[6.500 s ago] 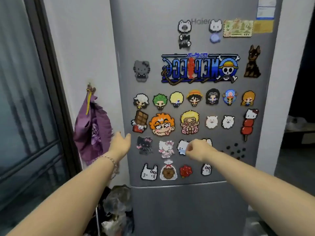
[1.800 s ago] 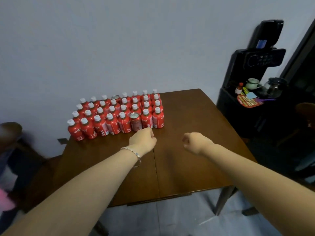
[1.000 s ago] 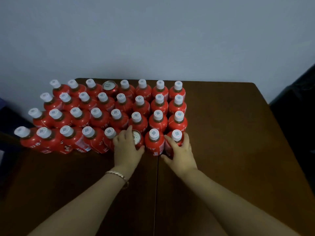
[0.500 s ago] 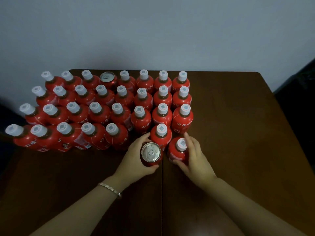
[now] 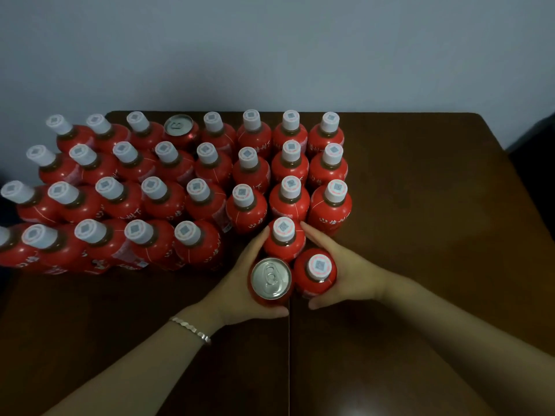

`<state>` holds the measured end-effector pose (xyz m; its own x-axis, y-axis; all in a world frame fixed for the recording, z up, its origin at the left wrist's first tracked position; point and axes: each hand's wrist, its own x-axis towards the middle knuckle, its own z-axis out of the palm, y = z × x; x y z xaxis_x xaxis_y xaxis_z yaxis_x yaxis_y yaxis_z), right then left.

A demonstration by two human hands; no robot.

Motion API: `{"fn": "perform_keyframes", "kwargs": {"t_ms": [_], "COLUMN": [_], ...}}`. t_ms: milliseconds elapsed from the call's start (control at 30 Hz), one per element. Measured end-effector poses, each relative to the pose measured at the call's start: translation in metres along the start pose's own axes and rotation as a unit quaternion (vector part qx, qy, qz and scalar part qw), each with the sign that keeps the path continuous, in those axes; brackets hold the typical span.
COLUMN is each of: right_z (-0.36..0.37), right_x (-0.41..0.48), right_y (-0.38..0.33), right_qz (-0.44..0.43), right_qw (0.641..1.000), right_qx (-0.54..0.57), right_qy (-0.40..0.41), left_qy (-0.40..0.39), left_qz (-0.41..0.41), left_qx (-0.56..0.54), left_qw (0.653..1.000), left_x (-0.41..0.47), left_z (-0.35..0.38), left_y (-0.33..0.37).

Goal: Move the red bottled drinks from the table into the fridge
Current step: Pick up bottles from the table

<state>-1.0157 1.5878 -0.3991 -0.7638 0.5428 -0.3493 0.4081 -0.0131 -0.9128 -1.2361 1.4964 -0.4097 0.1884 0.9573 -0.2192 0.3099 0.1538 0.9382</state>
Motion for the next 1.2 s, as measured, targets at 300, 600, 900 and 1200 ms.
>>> {"fn": "perform_keyframes", "kwargs": {"t_ms": [300,600,900,1200], "right_z": [0.006,0.012,0.016,0.016], "right_x": [0.004,-0.004,0.007,0.008], "right_y": [0.011,0.017,0.019,0.017], "right_qz": [-0.042,-0.042,-0.073,-0.068], "right_qw": [0.996,0.977,0.971,0.973], "right_qx": [0.069,0.202,0.195,0.189], "right_qy": [0.023,0.062,0.117,0.116], "left_qy": [0.095,0.178,0.147,0.116], "left_qz": [-0.008,0.01,0.004,0.032], "left_qx": [-0.064,-0.13,-0.043,-0.122], "left_qw": [0.993,0.975,0.988,0.985], "left_x": [-0.004,-0.002,0.0,0.004], "left_z": [0.023,0.043,0.033,0.035], "left_y": [-0.002,0.019,0.01,0.018]}}
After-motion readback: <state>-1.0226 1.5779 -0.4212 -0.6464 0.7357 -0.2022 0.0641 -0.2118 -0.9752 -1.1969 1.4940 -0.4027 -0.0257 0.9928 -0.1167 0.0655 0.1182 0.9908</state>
